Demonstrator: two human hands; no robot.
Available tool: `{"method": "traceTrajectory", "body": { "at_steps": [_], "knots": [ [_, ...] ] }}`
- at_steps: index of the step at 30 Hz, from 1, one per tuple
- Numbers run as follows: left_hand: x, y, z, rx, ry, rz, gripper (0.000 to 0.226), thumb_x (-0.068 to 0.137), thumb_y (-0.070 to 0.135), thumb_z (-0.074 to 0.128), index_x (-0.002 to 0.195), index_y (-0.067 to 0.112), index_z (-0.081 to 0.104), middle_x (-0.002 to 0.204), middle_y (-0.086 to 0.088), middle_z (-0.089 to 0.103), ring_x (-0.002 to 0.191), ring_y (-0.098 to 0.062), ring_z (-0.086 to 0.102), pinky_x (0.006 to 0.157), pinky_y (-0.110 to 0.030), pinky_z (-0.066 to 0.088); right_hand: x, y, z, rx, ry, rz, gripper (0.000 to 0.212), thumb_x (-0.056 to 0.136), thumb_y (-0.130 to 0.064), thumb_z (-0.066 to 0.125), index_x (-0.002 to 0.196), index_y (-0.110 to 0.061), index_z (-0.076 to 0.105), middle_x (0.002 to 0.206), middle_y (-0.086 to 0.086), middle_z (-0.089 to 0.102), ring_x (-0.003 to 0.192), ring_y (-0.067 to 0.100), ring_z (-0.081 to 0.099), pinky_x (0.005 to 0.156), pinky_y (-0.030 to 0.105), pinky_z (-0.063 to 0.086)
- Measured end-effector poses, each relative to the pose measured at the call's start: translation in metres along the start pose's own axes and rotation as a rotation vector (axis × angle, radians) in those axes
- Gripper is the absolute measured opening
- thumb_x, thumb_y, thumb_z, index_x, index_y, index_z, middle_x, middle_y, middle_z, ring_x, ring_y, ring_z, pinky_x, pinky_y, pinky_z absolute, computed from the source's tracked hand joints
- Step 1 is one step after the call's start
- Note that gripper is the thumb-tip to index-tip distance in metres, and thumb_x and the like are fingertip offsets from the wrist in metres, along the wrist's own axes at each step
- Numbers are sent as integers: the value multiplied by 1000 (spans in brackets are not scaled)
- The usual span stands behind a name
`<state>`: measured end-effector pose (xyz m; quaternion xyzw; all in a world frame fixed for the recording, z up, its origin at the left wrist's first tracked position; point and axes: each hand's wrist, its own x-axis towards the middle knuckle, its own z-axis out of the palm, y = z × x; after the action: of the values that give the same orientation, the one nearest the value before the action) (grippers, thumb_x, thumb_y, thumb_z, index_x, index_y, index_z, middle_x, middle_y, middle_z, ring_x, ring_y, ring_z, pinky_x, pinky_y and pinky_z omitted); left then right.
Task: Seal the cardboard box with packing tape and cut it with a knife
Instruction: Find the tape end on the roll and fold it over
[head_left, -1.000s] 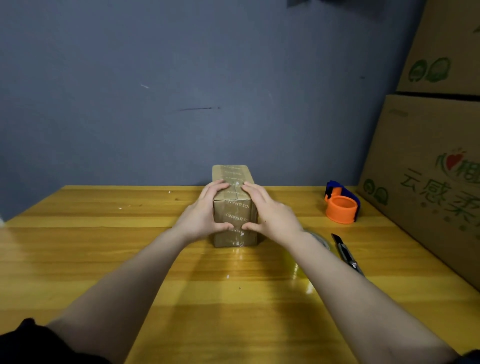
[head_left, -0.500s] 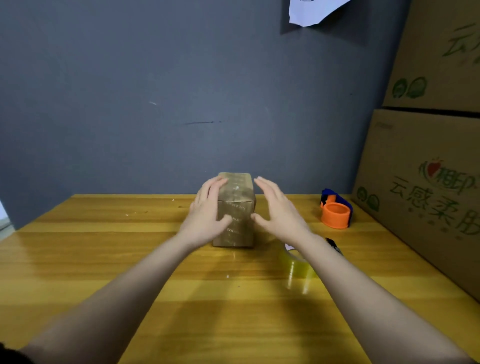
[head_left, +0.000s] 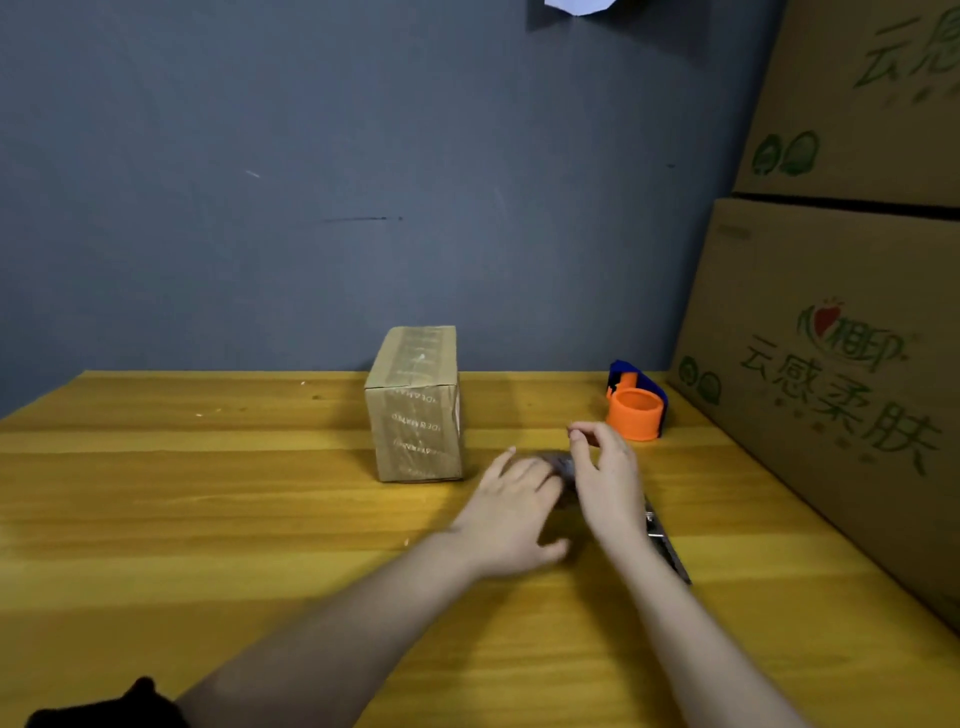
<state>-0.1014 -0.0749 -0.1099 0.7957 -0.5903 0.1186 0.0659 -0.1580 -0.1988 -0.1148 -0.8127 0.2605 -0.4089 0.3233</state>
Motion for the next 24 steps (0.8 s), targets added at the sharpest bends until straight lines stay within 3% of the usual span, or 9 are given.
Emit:
{"method": "traceTrajectory", "body": {
  "at_steps": [4,7,11,14,16,18,19,22,24],
  "knots": [
    [6,3,25,23,77,17,59,77,45,47,124,9,54,124,-10,60,124,-26,49,114,-41,18,-12,6,6,15,44,32,25,93,-30,50,112,-18,60,118,2,62,114,24,51,97,37,37],
    [3,7,26,-115,145,-70,62,70,48,32,117,16,56,117,-2,65,119,-20,51,108,-36,22,-15,4,7,42,42,12,47,88,-50,45,122,-18,53,125,2,56,120,21,47,101,36,34],
    [-4,5,17,-504,243,-245,26,77,40,54,98,26,51,97,6,65,103,-17,57,102,-28,27,-17,-7,2,346,73,34,58,83,-58,38,127,-22,46,129,-7,49,122,10,44,103,25,34],
    [-19,-1,10,-907,294,-259,22,83,35,62,86,32,40,79,15,53,78,-1,54,76,-20,40,-25,-17,6,546,-76,104,48,85,-51,41,126,-27,44,132,-7,48,124,8,44,96,8,35],
    [-33,-5,4,-1072,273,-245,24,87,22,63,93,32,41,89,19,53,81,12,51,75,-11,39,-33,-20,16,588,-203,123,51,83,-57,41,128,-32,43,136,-7,47,128,12,44,105,21,37],
    [-47,-11,4,-1176,284,-244,24,86,26,61,101,31,43,96,23,55,89,13,52,81,-9,40,-41,-25,27,629,-293,134,57,77,-65,43,128,-38,43,139,-5,47,128,17,46,108,44,39],
    [-54,-14,4,-1215,304,-250,25,84,31,61,104,31,45,95,24,57,90,10,53,83,-11,42,-45,-31,32,668,-331,138,57,75,-66,43,127,-41,44,137,-3,50,125,18,50,106,48,40],
    [-70,-25,4,-1276,391,-252,28,78,35,59,102,25,48,88,25,58,83,3,54,77,-16,45,-57,-47,48,789,-403,134,55,74,-64,44,124,-42,45,118,-5,61,107,15,62,93,39,50],
    [-78,-32,1,-1273,471,-256,27,76,33,59,96,18,49,79,20,60,72,2,55,69,-16,45,-65,-56,58,823,-404,132,58,73,-64,45,125,-39,45,113,1,63,90,18,65,73,32,54]
  ]
}}
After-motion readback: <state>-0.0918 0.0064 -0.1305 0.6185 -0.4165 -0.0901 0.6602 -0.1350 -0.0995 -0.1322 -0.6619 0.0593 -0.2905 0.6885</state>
